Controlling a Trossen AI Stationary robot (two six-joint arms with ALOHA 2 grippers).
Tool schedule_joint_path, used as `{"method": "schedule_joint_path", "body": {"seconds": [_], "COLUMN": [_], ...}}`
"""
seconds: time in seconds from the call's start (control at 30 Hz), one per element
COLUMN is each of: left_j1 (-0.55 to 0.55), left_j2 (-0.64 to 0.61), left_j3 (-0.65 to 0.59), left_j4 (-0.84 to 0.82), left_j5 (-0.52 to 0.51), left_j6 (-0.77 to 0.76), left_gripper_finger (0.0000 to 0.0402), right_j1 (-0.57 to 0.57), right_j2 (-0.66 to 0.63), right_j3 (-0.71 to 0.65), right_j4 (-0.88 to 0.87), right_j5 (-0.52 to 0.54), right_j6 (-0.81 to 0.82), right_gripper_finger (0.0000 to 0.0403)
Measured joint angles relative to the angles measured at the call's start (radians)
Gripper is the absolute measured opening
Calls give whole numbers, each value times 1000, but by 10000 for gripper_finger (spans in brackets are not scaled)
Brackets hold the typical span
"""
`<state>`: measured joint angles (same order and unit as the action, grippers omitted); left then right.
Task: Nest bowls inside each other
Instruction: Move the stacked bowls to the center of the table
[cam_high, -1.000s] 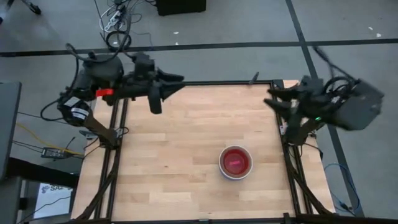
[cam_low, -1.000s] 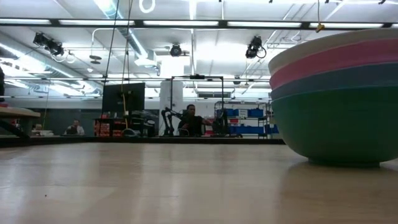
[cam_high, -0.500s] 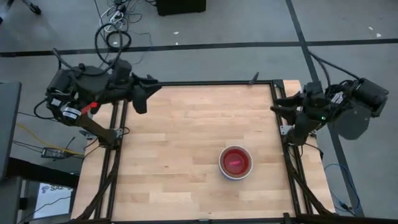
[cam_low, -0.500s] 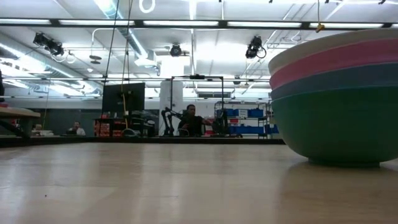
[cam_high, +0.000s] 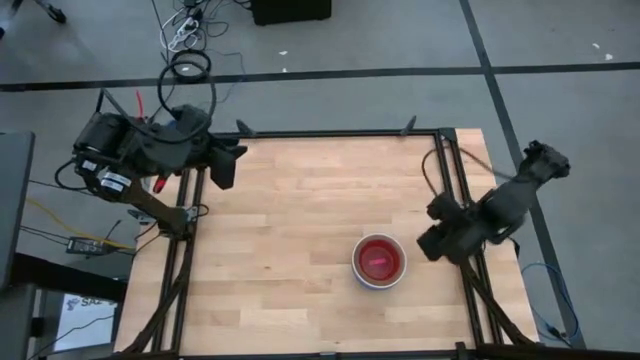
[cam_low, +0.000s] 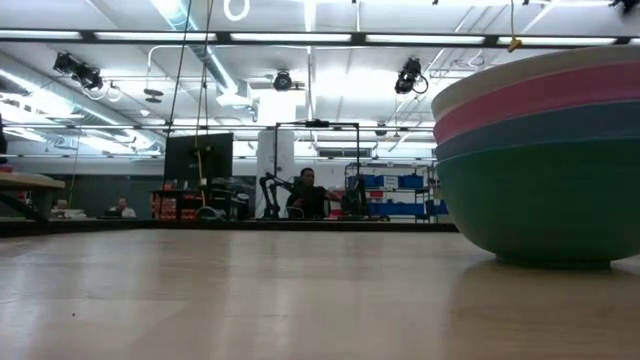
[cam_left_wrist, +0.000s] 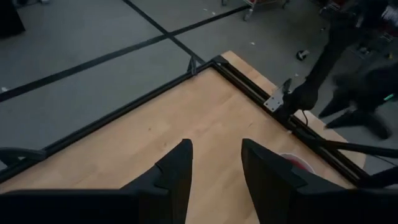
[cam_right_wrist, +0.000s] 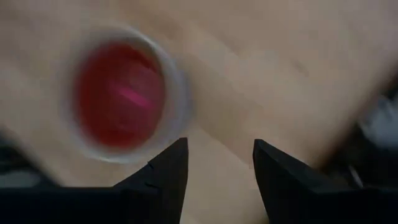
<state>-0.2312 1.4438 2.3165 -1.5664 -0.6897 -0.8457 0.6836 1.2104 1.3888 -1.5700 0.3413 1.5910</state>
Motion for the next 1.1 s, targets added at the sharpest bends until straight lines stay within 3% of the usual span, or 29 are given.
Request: {"method": "schedule_joint_path", "body": {"seconds": [0.1,0.2,0.43,0.53,0.73,0.87,1.1], "left_j1": [0,1,1,1,1,1,1], "left_j2": [2,4,3,3,3,3,3], "left_j3": [0,0,0,0,0,0,0], "left_j4": [0,1,4,4,4,4,4], "left_j5": [-7,-9,-9,-9,-10,-10,-11], "left_j6": [-2,-4,-12,-23,-23,-23,-24], "left_gripper_finger": [147,147,147,147,147,147,147], "right_j1": [-6,-5,-30,-47,-141,-258,-475], "right_j2": [-3,-3,-2,-2,-1,-1,-1], "right_j3": [-161,-283,-505,-569,-612,-612,-590], "right_j4": [15,140,690,840,942,1039,1136], "right_j5": [-155,-237,-256,-218,-143,-107,-200], "right_j6": [89,96,48,57,34,-73,-302], "right_gripper_finger": [168,168,168,168,168,168,168]}}
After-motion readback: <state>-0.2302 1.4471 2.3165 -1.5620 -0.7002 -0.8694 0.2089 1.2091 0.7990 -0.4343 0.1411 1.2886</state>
